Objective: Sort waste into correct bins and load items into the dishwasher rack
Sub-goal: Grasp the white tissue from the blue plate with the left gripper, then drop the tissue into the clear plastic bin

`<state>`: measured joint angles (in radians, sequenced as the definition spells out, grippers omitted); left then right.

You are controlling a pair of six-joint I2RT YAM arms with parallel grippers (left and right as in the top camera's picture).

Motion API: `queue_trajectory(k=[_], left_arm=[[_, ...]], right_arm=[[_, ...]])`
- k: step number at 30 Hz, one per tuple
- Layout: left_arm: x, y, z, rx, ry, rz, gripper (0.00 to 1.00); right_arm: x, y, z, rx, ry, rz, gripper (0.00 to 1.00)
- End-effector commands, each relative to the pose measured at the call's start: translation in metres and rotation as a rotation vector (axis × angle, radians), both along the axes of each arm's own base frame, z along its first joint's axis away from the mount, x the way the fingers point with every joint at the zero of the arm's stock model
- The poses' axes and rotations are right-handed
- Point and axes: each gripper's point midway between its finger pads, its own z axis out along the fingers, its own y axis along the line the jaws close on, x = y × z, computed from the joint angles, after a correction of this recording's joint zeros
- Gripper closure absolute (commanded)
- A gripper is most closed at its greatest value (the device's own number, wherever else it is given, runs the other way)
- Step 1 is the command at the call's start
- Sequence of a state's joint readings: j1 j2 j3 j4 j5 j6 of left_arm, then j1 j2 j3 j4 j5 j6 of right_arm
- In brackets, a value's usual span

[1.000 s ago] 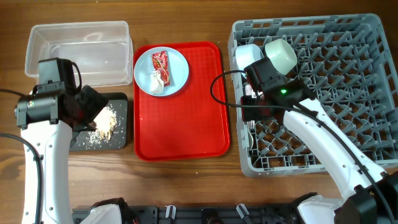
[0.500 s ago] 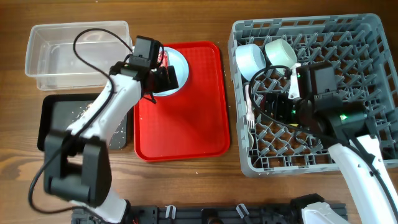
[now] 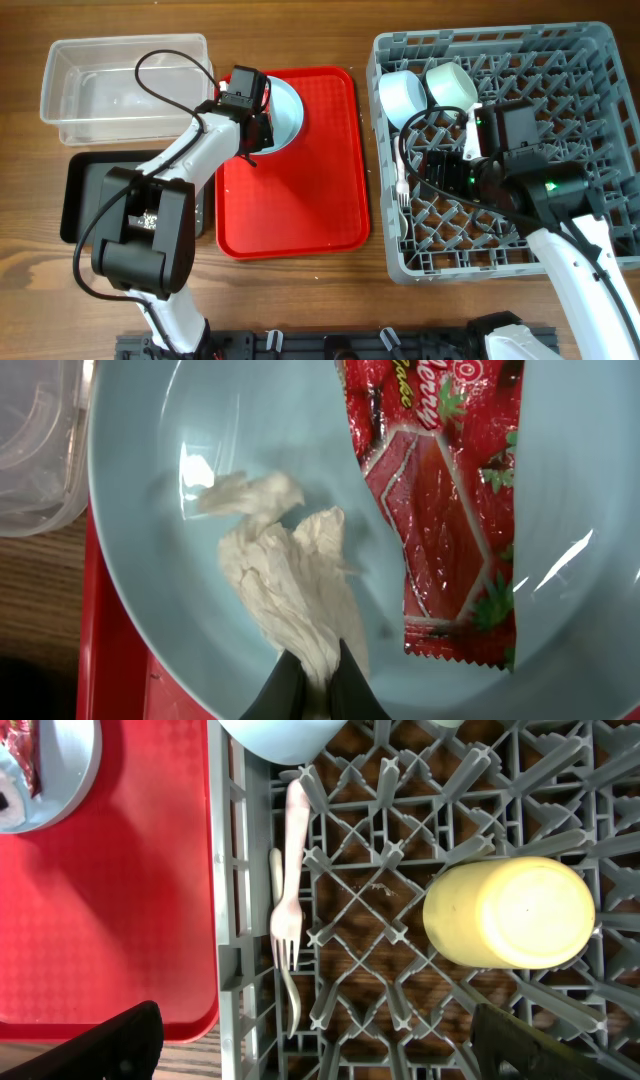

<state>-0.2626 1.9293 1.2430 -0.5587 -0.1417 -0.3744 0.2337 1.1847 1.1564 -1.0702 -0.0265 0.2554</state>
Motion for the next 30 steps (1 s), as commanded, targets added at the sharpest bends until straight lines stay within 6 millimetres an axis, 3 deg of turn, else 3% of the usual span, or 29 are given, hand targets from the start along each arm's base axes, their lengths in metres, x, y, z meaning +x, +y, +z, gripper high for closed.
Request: queue_trajectory(k=[1, 4, 6, 9, 12, 15, 18, 19, 20, 22, 25, 30], left_arm=[[0.001, 0.002, 0.017, 0.011, -0.029, 0.0, 0.96], [0.009, 0.009, 0.072, 0.016, -0.167, 0.0, 0.96], [0.016, 0.029, 0.113, 0.03, -0.285, 0.055, 0.96], [0.03, 0.064, 0.145, 0.016, -0.401, 0.148, 0.94], [0.046, 0.108, 0.153, 0.026, -0.471, 0.248, 0.88], [0.056, 0.136, 0.142, 0.038, -0.481, 0.309, 0.86], [0.056, 0.145, 0.127, 0.047, -0.448, 0.326, 0.61], [0.057, 0.145, 0.127, 0.047, -0.448, 0.326, 0.42], [0.057, 0.145, 0.129, 0.048, -0.452, 0.322, 0.33], [0.052, 0.135, 0.134, 0.031, -0.441, 0.265, 0.3], [0.039, 0.088, 0.132, -0.032, -0.377, 0.139, 0.23], [0.034, 0.0, 0.083, -0.061, -0.266, -0.026, 0.14]], right_arm=[[0.002, 0.003, 0.004, 0.009, -0.007, 0.021, 0.0], [0.002, 0.003, 0.004, 0.009, -0.009, 0.021, 0.0], [0.002, 0.003, 0.004, 0.009, -0.008, 0.021, 0.0], [0.003, 0.003, 0.005, 0.01, -0.013, 0.021, 0.0], [0.004, 0.003, 0.005, 0.011, -0.015, 0.021, 0.0], [0.004, 0.003, 0.005, 0.011, -0.015, 0.021, 0.0], [0.004, 0.003, 0.005, 0.011, -0.016, 0.021, 0.0], [0.004, 0.003, 0.005, 0.012, -0.016, 0.02, 0.0], [0.004, 0.003, 0.005, 0.011, -0.016, 0.021, 0.0], [0.003, 0.003, 0.005, 0.011, -0.014, 0.021, 0.0], [0.005, 0.004, 0.006, 0.013, -0.021, 0.02, 0.0], [0.005, 0.004, 0.006, 0.013, -0.023, 0.02, 0.0]])
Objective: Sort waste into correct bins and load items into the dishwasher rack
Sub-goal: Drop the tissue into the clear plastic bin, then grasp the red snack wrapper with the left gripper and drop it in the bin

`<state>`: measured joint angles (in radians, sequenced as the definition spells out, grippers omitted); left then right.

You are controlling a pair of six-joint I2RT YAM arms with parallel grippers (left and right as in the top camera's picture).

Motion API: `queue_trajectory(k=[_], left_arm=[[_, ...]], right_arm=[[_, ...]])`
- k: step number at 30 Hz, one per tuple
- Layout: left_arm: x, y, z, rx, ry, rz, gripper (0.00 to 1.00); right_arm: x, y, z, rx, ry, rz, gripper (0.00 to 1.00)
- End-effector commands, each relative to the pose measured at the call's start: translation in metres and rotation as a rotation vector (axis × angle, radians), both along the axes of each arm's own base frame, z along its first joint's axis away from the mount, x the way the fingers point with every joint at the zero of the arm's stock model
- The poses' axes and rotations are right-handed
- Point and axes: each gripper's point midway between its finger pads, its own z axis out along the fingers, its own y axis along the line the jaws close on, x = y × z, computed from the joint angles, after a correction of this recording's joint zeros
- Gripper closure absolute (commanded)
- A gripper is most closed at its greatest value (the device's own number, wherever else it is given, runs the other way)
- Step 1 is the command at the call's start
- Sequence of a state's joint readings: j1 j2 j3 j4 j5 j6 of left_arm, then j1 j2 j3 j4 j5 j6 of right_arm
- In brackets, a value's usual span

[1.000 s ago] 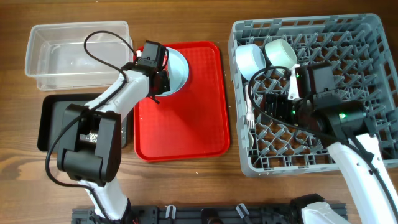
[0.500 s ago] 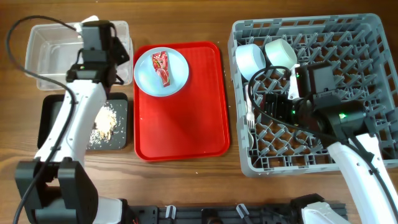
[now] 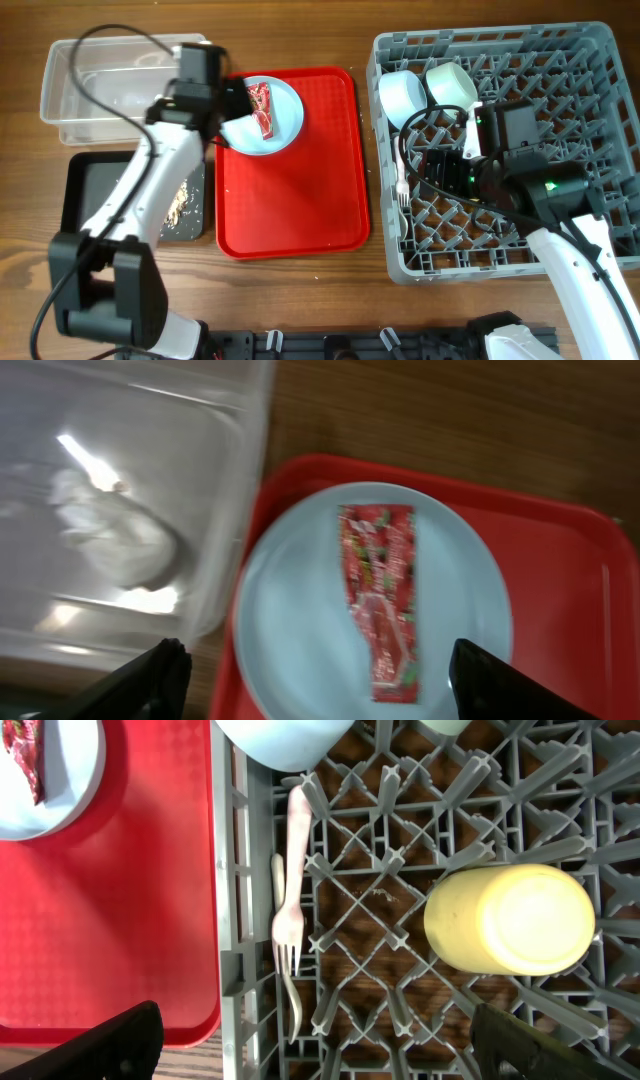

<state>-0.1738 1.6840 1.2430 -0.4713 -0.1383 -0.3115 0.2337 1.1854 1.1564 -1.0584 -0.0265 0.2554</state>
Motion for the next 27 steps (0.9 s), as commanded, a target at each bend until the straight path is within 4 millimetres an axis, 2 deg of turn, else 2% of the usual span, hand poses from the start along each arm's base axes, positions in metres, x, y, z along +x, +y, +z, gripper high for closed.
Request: queue_trajectory(k=[1, 5, 8, 10, 13, 15, 17, 19, 20, 23, 27], left_arm=[[0.0, -0.039, -0.039, -0.015, 0.072, -0.063, 0.14], [-0.001, -0.061, -0.087, 0.001, 0.147, -0.1, 0.14], [0.001, -0.065, -0.111, 0.009, 0.175, -0.108, 0.14], [0.0, -0.065, -0.119, 0.012, 0.189, -0.107, 0.18], [-0.002, -0.064, -0.126, 0.017, 0.207, -0.107, 0.36], [-0.006, -0.063, -0.131, 0.023, 0.229, -0.106, 0.6], [-0.009, -0.062, -0.133, 0.026, 0.242, -0.106, 0.73], [-0.014, -0.06, -0.133, 0.032, 0.264, -0.106, 0.96], [-0.015, -0.06, -0.13, 0.032, 0.263, -0.106, 0.96], [-0.011, -0.06, -0.092, 0.013, 0.191, -0.106, 0.96], [-0.008, -0.045, -0.019, -0.024, 0.051, -0.073, 0.96]], right_arm=[[0.003, 0.003, 0.005, 0.011, -0.011, 0.02, 0.0], [0.003, 0.004, 0.005, 0.013, -0.011, 0.022, 0.0], [0.002, 0.004, 0.005, 0.013, -0.01, 0.022, 0.0], [0.002, 0.004, 0.005, 0.013, -0.01, 0.022, 0.0], [0.002, 0.004, 0.005, 0.013, -0.01, 0.023, 0.0], [0.002, 0.003, 0.005, 0.013, -0.01, 0.022, 0.0], [0.001, 0.003, 0.004, 0.012, -0.006, 0.023, 0.0], [0.001, 0.003, 0.004, 0.012, -0.004, 0.022, 0.0], [0.001, 0.003, 0.004, 0.012, -0.004, 0.022, 0.0], [0.001, 0.003, 0.004, 0.011, -0.004, 0.022, 0.0], [0.001, 0.003, 0.004, 0.011, -0.004, 0.022, 0.0]])
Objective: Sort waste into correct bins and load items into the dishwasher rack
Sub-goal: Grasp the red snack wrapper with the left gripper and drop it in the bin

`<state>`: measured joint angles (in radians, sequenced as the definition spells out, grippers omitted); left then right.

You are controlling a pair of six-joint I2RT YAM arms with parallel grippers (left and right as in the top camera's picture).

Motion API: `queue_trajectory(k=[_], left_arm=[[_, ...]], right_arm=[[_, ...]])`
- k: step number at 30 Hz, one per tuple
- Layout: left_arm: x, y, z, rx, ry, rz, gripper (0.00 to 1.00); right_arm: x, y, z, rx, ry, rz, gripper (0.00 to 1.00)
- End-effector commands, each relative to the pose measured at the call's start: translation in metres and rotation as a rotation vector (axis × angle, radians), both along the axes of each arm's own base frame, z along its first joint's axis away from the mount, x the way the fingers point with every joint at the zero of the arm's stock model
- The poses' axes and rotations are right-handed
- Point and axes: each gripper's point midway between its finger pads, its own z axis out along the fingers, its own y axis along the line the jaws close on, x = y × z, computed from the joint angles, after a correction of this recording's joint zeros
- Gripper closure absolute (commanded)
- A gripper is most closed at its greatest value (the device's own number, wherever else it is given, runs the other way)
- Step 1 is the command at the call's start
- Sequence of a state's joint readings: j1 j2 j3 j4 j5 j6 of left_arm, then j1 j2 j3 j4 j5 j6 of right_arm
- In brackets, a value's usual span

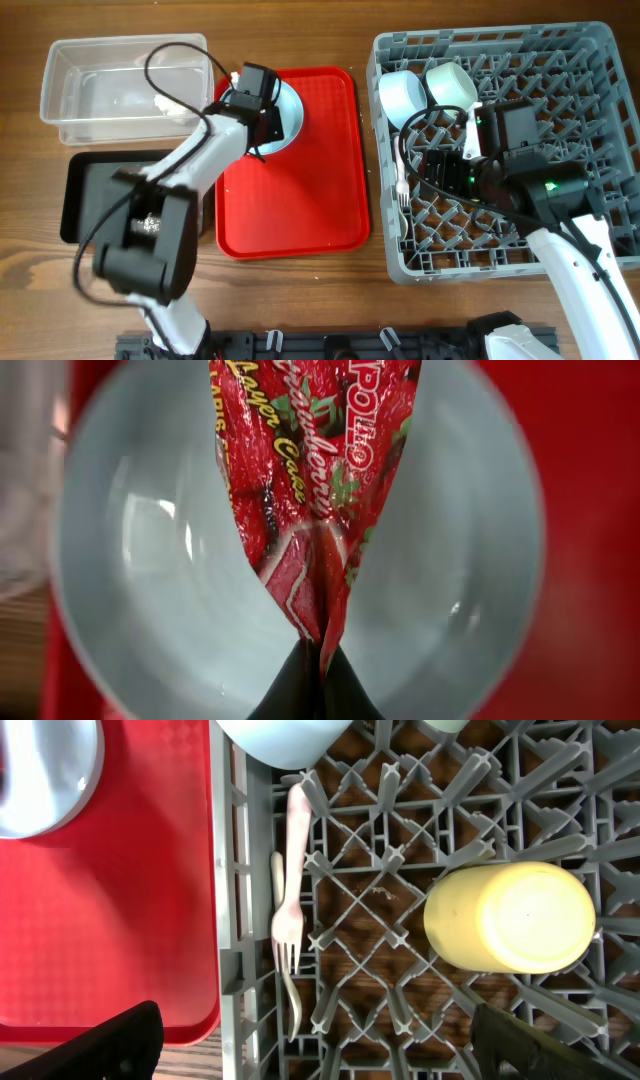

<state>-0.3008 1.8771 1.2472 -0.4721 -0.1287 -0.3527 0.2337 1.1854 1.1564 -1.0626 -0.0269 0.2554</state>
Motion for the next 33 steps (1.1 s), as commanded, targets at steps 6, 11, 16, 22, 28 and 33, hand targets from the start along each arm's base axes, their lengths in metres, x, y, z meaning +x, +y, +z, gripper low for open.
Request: queue_trajectory(k=[6, 11, 16, 22, 28, 33], left_arm=[[0.014, 0.11, 0.109, -0.109, -0.25, 0.342, 0.96], [0.021, 0.185, 0.098, -0.117, -0.275, 0.542, 0.96], [0.024, 0.207, 0.086, -0.154, -0.271, 0.606, 0.47], [0.016, 0.168, 0.144, -0.226, -0.358, 0.441, 0.41], [-0.087, 0.072, 0.097, -0.088, 0.099, 0.062, 0.0], [-0.162, 0.08, 0.096, -0.087, 0.322, 0.146, 0.0]], right_arm=[[0.002, 0.003, 0.004, 0.012, -0.01, 0.023, 0.0], [0.003, 0.004, 0.005, 0.013, -0.013, 0.022, 0.0], [0.003, 0.004, 0.005, 0.013, -0.012, 0.022, 0.0], [0.017, 0.007, 0.013, 0.047, -0.073, -0.011, 0.0], [0.032, 0.025, 0.013, 0.103, -0.1, 0.067, 0.0], [0.001, 0.013, 0.009, 0.076, -0.017, 0.025, 0.0]])
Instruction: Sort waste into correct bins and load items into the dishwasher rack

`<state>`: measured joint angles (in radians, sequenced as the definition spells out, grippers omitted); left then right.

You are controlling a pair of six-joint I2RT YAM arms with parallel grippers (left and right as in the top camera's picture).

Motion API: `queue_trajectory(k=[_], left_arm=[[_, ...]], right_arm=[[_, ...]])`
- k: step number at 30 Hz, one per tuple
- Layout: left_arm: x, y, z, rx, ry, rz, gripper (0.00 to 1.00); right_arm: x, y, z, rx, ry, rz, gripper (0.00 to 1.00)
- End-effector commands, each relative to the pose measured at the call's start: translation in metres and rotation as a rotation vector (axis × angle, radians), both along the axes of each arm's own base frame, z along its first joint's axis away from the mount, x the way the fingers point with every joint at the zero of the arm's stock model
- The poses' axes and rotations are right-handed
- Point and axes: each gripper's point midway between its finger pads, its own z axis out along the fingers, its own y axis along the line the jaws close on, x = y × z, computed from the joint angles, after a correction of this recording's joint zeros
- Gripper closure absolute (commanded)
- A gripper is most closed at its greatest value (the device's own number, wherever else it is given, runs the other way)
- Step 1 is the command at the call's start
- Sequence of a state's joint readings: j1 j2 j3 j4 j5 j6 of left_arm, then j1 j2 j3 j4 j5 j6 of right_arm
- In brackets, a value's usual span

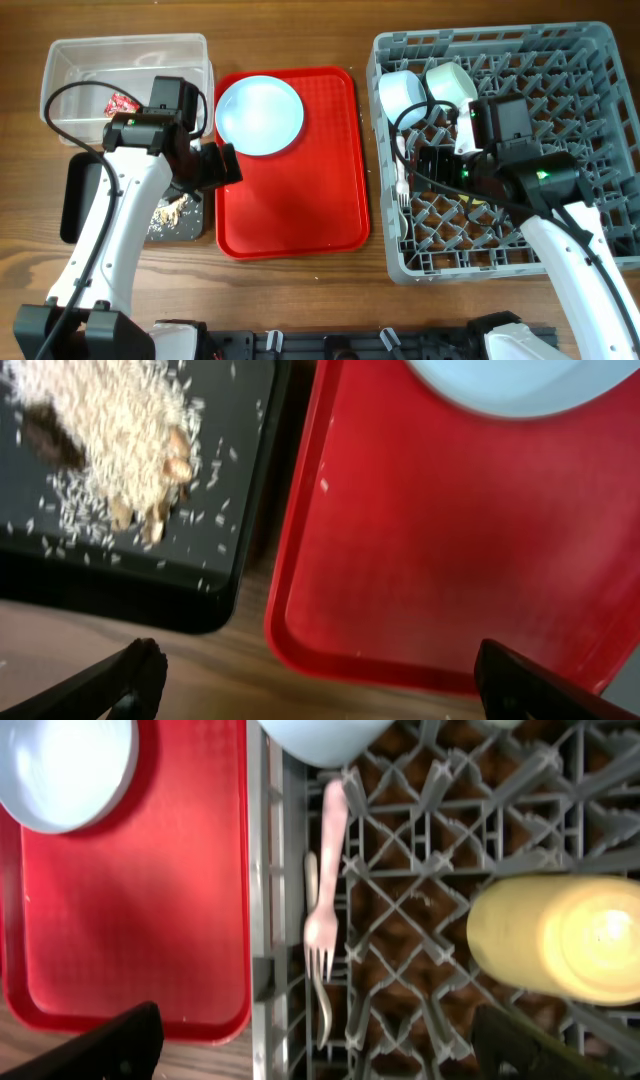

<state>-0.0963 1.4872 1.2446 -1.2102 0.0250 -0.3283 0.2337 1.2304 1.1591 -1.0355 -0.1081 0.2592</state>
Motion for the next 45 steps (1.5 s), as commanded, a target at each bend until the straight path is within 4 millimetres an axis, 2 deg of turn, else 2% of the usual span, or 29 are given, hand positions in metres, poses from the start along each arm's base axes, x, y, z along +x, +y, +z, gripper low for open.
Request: queue_trajectory(k=[1, 4, 7, 8, 9, 12, 14, 20, 24, 26, 27, 29, 33, 36, 40, 42, 45], left_arm=[[-0.013, -0.001, 0.023, -0.016, -0.094, 0.01, 0.0], [-0.031, -0.007, 0.064, -0.049, -0.393, -0.042, 0.0], [-0.057, -0.008, 0.098, -0.085, -0.678, -0.06, 0.0], [-0.07, -0.006, 0.111, -0.099, -0.792, -0.059, 0.0], [-0.084, -0.004, 0.126, -0.111, -0.882, -0.058, 0.0], [-0.102, -0.001, 0.145, -0.124, -0.992, -0.057, 0.0], [-0.111, 0.001, 0.14, -0.123, -0.981, -0.057, 0.0], [-0.131, 0.004, 0.107, -0.103, -0.822, -0.059, 0.0], [-0.133, 0.004, 0.103, -0.101, -0.804, -0.059, 0.0], [-0.133, 0.004, 0.103, -0.101, -0.804, -0.059, 0.0], [-0.133, 0.004, 0.103, -0.101, -0.804, -0.059, 0.0], [-0.133, 0.004, 0.103, -0.101, -0.804, -0.059, 0.0], [-0.133, 0.004, 0.103, -0.101, -0.804, -0.059, 0.0], [-0.133, 0.004, 0.103, -0.101, -0.804, -0.059, 0.0], [-0.133, 0.004, 0.103, -0.101, -0.804, -0.059, 0.0], [-0.133, 0.004, 0.103, -0.101, -0.804, -0.059, 0.0], [-0.133, 0.004, 0.103, -0.101, -0.804, -0.059, 0.0]], right_arm=[[-0.008, -0.005, 0.024, 0.012, -0.085, -0.011, 0.0], [-0.031, -0.02, 0.053, 0.014, -0.3, -0.042, 0.0], [-0.051, -0.038, 0.068, -0.005, -0.46, -0.098, 0.0], [-0.063, -0.048, 0.074, -0.019, -0.516, -0.126, 0.0], [-0.069, -0.049, 0.08, -0.01, -0.545, -0.128, 0.0], [-0.07, -0.049, 0.081, -0.009, -0.549, -0.128, 0.0], [-0.07, -0.049, 0.08, -0.009, -0.548, -0.128, 0.0], [-0.068, -0.049, 0.078, -0.012, -0.538, -0.127, 0.0], [-0.068, -0.055, 0.078, -0.045, -0.543, -0.139, 0.0], [-0.067, -0.055, 0.093, -0.062, -0.629, -0.111, 0.0], [-0.067, -0.055, 0.107, -0.079, -0.734, -0.078, 0.0], [-0.07, -0.056, 0.112, -0.081, -0.834, -0.067, 0.0], [-0.068, -0.057, 0.09, -0.01, -1.048, -0.1, 0.0], [-0.062, -0.065, 0.085, -0.001, -1.2, -0.145, 0.0], [-0.053, -0.069, 0.077, -0.004, -1.285, -0.17, 0.01], [-0.046, -0.07, 0.062, -0.008, -1.291, -0.17, 0.0], [-0.035, -0.063, 0.014, 0.006, -1.204, -0.115, 0.0]])
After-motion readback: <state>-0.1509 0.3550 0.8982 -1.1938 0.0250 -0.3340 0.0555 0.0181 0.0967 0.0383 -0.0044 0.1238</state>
